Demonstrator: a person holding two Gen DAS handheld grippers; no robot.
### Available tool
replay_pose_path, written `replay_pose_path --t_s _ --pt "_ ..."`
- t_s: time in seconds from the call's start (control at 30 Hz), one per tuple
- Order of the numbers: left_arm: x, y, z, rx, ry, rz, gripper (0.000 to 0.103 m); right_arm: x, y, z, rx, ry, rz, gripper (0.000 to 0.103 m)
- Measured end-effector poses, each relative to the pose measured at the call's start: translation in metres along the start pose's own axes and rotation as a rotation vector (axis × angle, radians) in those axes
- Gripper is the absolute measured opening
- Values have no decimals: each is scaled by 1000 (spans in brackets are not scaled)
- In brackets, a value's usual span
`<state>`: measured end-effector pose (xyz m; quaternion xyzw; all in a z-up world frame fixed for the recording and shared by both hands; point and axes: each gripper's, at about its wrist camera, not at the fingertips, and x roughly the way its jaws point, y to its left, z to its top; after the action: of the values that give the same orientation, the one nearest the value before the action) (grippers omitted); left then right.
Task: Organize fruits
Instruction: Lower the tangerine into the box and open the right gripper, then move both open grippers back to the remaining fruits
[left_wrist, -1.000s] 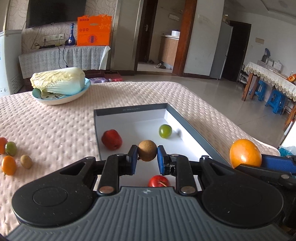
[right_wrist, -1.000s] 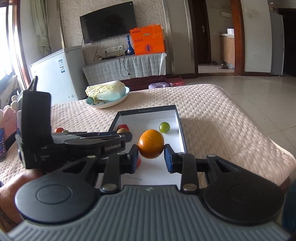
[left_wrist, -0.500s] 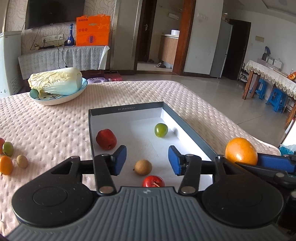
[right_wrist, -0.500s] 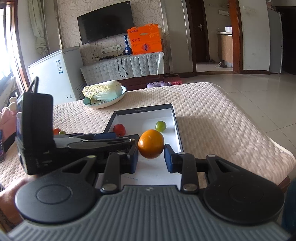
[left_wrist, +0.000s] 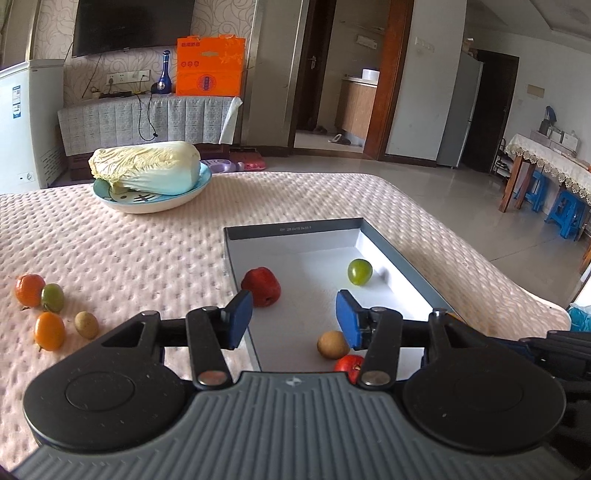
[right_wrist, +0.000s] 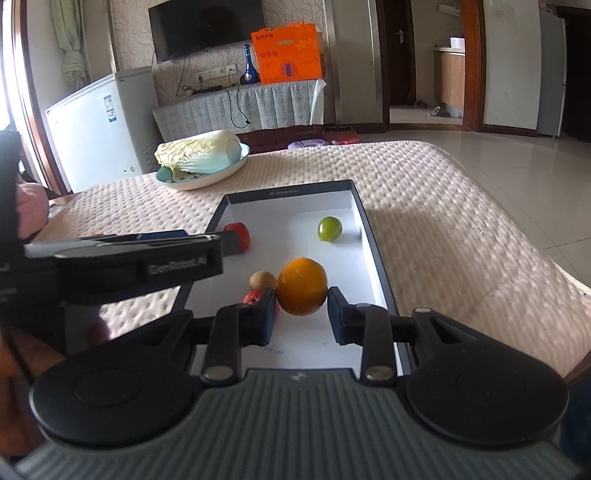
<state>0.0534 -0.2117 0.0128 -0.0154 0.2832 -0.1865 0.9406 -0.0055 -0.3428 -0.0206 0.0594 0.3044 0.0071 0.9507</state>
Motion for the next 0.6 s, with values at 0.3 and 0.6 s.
replay_pose_path --t_s 0.3,0.6 --pt "-11 16 1 -12 -2 21 56 22 4 4 11 13 -42 34" --pt "-24 36 4 -19 -20 53 56 27 12 9 29 -26 -83 39"
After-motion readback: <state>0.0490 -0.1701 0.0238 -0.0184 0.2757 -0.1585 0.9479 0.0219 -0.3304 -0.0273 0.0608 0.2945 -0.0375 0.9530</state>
